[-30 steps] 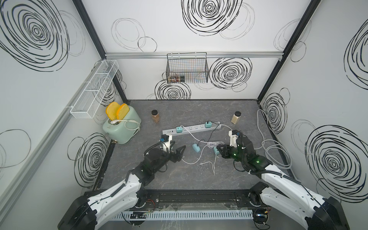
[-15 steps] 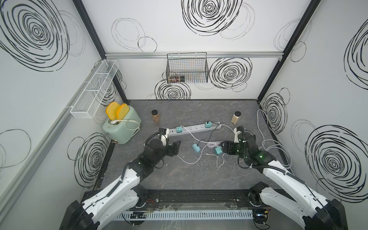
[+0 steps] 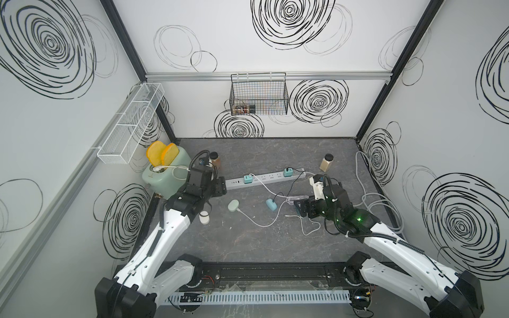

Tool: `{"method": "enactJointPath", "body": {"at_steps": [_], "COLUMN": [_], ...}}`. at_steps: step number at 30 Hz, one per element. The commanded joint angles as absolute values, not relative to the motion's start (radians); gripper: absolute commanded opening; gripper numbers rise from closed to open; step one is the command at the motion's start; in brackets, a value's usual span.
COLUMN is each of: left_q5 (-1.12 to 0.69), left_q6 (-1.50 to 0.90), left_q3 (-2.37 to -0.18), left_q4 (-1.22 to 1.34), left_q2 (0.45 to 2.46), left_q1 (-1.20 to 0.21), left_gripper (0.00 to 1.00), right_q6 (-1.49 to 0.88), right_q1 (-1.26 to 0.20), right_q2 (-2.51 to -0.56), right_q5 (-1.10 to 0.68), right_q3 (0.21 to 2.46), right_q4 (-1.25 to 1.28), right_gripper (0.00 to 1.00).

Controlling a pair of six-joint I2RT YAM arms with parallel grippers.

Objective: Charge the bluetooth headset
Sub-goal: Pick up the bluetooth headset from the center of the board.

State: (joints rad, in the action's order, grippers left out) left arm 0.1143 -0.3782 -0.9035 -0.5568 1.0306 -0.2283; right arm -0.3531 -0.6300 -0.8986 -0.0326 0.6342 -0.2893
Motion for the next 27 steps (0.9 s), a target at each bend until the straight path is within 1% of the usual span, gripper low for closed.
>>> {"method": "enactJointPath", "body": {"at_steps": [1,3,6,10,13,15,17,20,27], "left_q5": [0.081,0.02,0.014,0.047,-0.007,0.003,0.0,-0.063,-0.075], "left_q6": [-0.401,-0.382,-0.375,-0.368,-0.367,-0.361,-0.352,-0.348,-0.367], "left_q3": [-0.933,-0.943,-0.933,-0.93,-0.909,-0.891,-0.863,-0.84,-0.816], "left_q4": [-0.752,-0.791,-0.83,-0.898,-0.897,-0.889,-0.873,-0.843,-0.825], "left_q2": [1.094,1.144,1.183,1.218,1.245,1.273,1.295,1.318,1.356], "left_q1": [-0.123,-0.073,-0.035,0.0,0.029,0.036,0.07,0.115,0.095], "left_gripper": [0.71,0.69,0.61,0.62,0.62,0.62,0.61,0.57,0.58], "right_q6": [-0.311,-0.292,-0.28,-0.282,-0.281,-0.282,-0.283,-0.285,-0.295], "right_q1": [-0.64,-0.64,-0.64,-0.638,-0.637,-0.634,-0.632,-0.63,-0.63], "right_q2": [-0.898,-0.876,-0.832,-0.788,-0.769,-0.761,-0.759,-0.753,-0.759], "right_q5": [-0.097,-0.12,-0.14,-0.182,-0.201,-0.216,-0.228,-0.239,-0.251], "right_q3": [0.633,0.626,0.604,0.597,0.589,0.58,0.58,0.574,0.571], "right_q4": [-0.243,-0.229,-0.2,-0.18,-0.163,-0.154,-0.155,-0.15,-0.148], "right_gripper": [0.85,0.84,0.83,0.82,0.82,0.82,0.82,0.82,0.82]}}
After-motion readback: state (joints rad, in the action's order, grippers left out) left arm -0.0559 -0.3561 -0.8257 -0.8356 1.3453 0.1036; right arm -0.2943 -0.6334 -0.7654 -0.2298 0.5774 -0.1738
